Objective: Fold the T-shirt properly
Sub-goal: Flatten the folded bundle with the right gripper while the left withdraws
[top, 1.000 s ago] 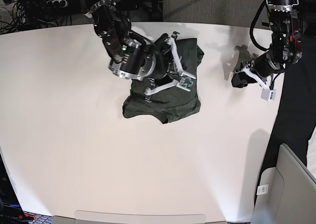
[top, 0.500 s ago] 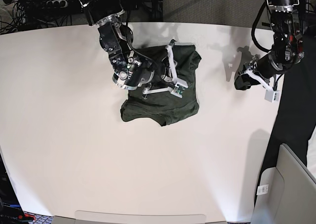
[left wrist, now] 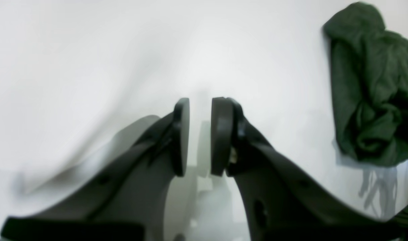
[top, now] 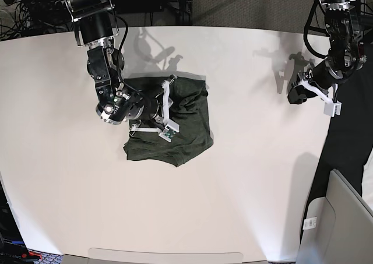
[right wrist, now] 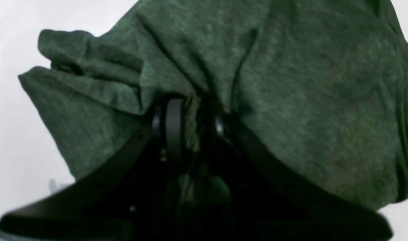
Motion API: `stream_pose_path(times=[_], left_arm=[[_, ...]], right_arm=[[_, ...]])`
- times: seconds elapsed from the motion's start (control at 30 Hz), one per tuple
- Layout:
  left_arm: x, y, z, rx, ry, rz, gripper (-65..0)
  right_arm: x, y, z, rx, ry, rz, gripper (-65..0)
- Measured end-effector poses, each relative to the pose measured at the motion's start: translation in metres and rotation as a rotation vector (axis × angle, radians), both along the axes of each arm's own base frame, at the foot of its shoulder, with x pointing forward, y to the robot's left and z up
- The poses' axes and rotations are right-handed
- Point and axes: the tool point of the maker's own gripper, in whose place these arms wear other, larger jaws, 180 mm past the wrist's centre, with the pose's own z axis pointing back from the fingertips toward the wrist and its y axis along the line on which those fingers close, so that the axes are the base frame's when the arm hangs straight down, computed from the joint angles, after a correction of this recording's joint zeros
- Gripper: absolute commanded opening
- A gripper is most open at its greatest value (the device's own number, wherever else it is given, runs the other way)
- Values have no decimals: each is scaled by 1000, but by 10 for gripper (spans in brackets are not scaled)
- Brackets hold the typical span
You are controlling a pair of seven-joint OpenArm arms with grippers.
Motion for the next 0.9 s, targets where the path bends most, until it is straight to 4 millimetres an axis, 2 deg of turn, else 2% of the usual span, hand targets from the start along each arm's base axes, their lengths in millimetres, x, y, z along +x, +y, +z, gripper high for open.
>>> stream_pose_path(times=[0.1,0.27,0.4,0.73,0.9], left_arm=[[3,1,2,0,-9,1,-545],[-2,-1,-1,-3,2,-2,-545],[-2,-1,-1,-4,0,-2,-545],[-2,0,-1,0,2,-3,-545],[-4,-8,12,17,-35,-38,-545]], right_arm=[[10,-9,-3,36,22,-52,-557],[11,-7,-5,30,25,-55,-557],[22,-10,-2,15,9,-60,-557],[38,-37,1,-78,-52,-72,-557],[48,-56,5,-130,-76,-87,-557]])
